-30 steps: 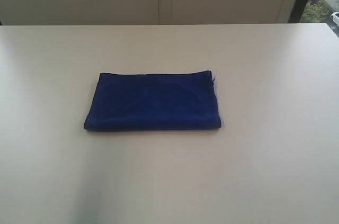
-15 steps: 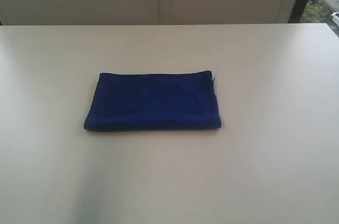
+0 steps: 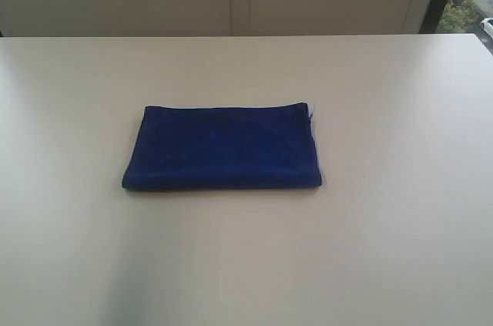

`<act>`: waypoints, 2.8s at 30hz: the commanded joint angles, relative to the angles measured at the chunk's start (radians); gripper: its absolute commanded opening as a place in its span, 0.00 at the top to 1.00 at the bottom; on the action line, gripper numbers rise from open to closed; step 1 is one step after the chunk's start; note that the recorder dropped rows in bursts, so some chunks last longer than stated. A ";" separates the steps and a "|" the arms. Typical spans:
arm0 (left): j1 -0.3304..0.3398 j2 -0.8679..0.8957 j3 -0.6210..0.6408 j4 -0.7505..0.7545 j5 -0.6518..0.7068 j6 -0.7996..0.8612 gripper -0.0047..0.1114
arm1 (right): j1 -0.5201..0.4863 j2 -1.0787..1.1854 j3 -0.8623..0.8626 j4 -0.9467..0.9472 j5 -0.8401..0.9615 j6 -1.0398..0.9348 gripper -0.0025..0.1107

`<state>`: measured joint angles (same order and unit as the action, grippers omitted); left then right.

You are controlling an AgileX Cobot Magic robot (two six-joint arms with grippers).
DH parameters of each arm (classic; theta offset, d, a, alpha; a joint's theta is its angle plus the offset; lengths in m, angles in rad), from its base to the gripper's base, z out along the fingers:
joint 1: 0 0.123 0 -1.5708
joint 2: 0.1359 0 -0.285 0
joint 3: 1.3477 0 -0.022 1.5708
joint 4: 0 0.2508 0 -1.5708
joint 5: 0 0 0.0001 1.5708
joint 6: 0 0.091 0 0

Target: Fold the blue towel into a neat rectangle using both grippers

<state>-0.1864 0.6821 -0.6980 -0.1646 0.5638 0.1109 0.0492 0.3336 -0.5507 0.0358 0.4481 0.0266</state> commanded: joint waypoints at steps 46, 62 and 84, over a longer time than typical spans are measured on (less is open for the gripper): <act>0.000 -0.007 0.005 -0.004 0.000 0.000 0.96 | -0.015 -0.334 0.551 -0.097 -0.101 0.005 0.98; 0.007 -0.068 0.021 0.004 0.005 0.019 0.96 | -0.015 -0.334 0.551 -0.097 -0.101 0.005 0.98; 0.142 -0.682 0.698 0.019 -0.243 0.023 0.96 | -0.015 -0.334 0.551 -0.097 -0.101 0.005 0.98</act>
<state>-0.0656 0.0046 -0.0073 -0.1383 0.3265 0.1319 0.0401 0.0060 -0.0057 -0.0534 0.3638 0.0266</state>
